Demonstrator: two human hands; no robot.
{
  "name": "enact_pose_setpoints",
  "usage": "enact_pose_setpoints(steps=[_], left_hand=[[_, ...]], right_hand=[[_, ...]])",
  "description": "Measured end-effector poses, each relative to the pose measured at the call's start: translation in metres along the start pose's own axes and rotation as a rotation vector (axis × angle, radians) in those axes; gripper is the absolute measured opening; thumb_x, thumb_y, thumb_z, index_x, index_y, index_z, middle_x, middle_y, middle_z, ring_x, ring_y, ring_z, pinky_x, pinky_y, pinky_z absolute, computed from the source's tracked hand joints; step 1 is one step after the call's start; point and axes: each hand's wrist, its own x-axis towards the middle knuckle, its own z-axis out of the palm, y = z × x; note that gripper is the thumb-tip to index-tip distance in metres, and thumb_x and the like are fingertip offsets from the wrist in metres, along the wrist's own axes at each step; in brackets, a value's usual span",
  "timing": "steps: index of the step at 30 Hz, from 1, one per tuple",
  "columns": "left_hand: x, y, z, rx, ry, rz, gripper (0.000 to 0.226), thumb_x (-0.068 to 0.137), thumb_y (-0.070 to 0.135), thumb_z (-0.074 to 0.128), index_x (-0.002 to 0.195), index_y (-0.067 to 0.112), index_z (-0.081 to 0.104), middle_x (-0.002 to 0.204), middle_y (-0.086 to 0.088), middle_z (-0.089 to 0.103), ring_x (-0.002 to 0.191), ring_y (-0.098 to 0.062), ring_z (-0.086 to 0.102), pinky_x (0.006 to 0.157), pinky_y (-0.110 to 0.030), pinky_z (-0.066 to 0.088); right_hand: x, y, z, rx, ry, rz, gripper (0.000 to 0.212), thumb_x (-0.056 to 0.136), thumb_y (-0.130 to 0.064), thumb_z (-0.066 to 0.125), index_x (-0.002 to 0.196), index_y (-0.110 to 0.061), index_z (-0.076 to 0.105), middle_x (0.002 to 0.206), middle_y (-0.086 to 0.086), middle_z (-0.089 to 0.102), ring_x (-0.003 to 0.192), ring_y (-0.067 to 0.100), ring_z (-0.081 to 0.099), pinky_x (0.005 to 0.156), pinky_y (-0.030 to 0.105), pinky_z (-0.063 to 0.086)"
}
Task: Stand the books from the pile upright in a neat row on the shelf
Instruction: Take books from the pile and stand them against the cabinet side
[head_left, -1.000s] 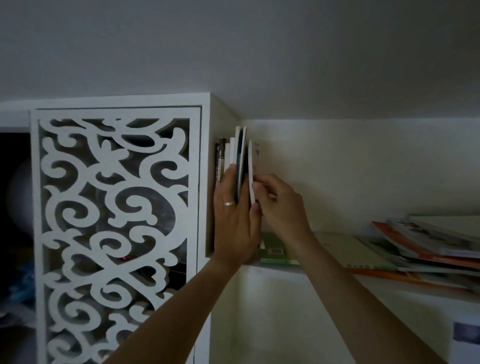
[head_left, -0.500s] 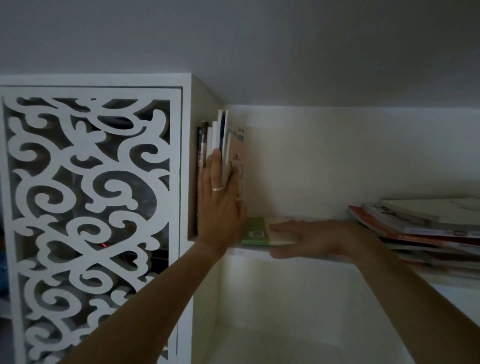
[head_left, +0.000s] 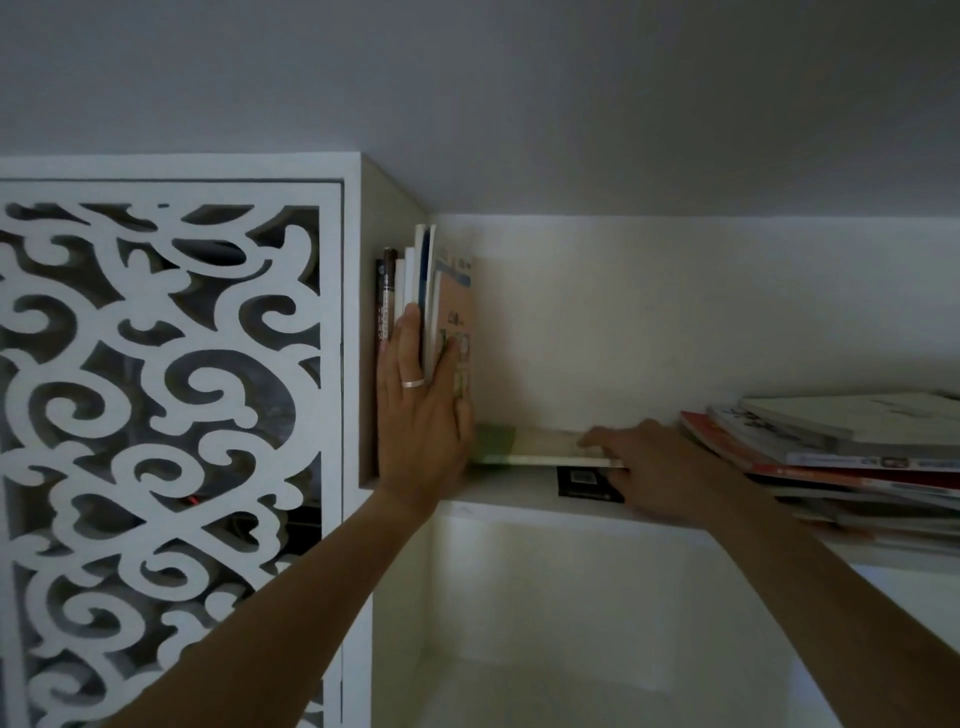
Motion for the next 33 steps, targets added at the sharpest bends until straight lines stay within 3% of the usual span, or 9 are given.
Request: enact_pose_setpoints(steps=[3,10,12,16,20,22,25,28,33], left_hand=[[0.000,0.000,0.002,0.002,-0.007,-0.010,0.056,0.095,0.016,0.056,0.151,0.012,0.052,0.166,-0.029,0.018,0.156,-0.041,0.018,0.123,-0.061,0.022],[0.001,0.003,0.000,0.061,-0.020,-0.007,0.058,0.099,0.019,0.049,0.157,0.013,0.043,0.169,-0.024,0.014,0.159,-0.035,0.014,0.123,-0.058,0.022],[0.001,0.003,-0.002,0.037,-0.010,-0.024,0.053,0.103,0.023,0.044,0.156,0.013,0.045,0.170,-0.020,0.015,0.159,-0.031,0.014,0.124,-0.056,0.023],[0.001,0.001,-0.006,-0.079,0.000,-0.096,0.055,0.108,0.029,0.033,0.161,0.016,0.034,0.171,-0.013,0.017,0.159,-0.024,0.017,0.125,-0.053,0.023],[0.000,-0.001,-0.001,-0.002,-0.007,-0.013,0.058,0.105,0.028,0.046,0.161,0.020,0.033,0.170,-0.021,0.016,0.158,-0.032,0.017,0.125,-0.055,0.023],[-0.001,-0.001,0.003,0.072,-0.016,0.005,0.067,0.093,0.013,0.062,0.157,0.021,0.043,0.169,-0.025,0.014,0.158,-0.037,0.013,0.123,-0.057,0.024],[-0.006,0.005,0.007,0.280,-0.029,0.015,0.065,0.094,0.002,0.053,0.157,0.014,0.042,0.169,-0.028,0.009,0.159,-0.040,0.007,0.125,-0.058,0.022],[-0.007,0.012,0.010,0.461,-0.103,0.151,0.058,0.105,0.002,0.041,0.161,0.004,0.027,0.171,-0.021,0.002,0.160,-0.036,0.002,0.129,-0.056,0.006],[0.001,0.021,0.000,0.618,-0.531,0.223,0.039,0.104,0.019,0.039,0.117,0.007,0.073,0.161,-0.019,0.041,0.160,-0.036,0.003,0.124,-0.058,-0.018]], right_hand=[[0.011,-0.002,0.009,0.158,0.159,0.056,0.025,0.103,-0.015,0.049,0.121,-0.020,0.066,0.089,0.010,0.069,0.070,0.023,0.064,0.056,0.032,0.048],[0.034,-0.082,-0.001,0.834,0.502,0.241,0.037,0.108,-0.031,0.045,0.138,-0.013,0.056,0.128,0.012,0.065,0.101,0.021,0.060,0.074,0.018,0.040],[0.041,-0.117,0.003,0.965,0.338,0.152,0.042,0.108,-0.043,0.041,0.143,-0.022,0.050,0.134,0.005,0.064,0.117,0.022,0.061,0.086,0.020,0.039],[0.056,-0.146,0.023,1.394,-0.160,0.097,0.075,0.082,-0.093,0.031,0.147,-0.058,0.034,0.146,-0.006,0.055,0.126,0.019,0.058,0.103,0.051,0.052],[0.056,-0.123,0.019,0.924,-0.028,0.023,0.060,0.100,-0.071,0.024,0.157,-0.053,0.015,0.156,-0.001,0.046,0.136,0.023,0.052,0.108,0.036,0.041],[0.052,-0.118,0.025,0.762,-0.100,-0.020,0.068,0.100,-0.053,0.047,0.160,-0.045,0.014,0.147,0.004,0.057,0.126,0.026,0.060,0.107,0.038,0.047],[0.049,-0.126,0.041,0.451,-0.137,0.000,0.044,0.098,-0.037,0.059,0.136,-0.016,0.055,0.115,0.012,0.072,0.097,0.029,0.069,0.092,0.045,0.056],[0.042,-0.132,0.044,0.322,-0.029,0.068,0.023,0.101,-0.025,0.051,0.106,-0.008,0.067,0.103,0.011,0.070,0.088,0.028,0.066,0.081,0.041,0.055],[0.017,-0.131,0.050,0.209,0.170,0.064,0.020,0.103,-0.024,0.044,0.096,-0.013,0.060,0.100,0.006,0.066,0.083,0.025,0.061,0.065,0.033,0.040]])
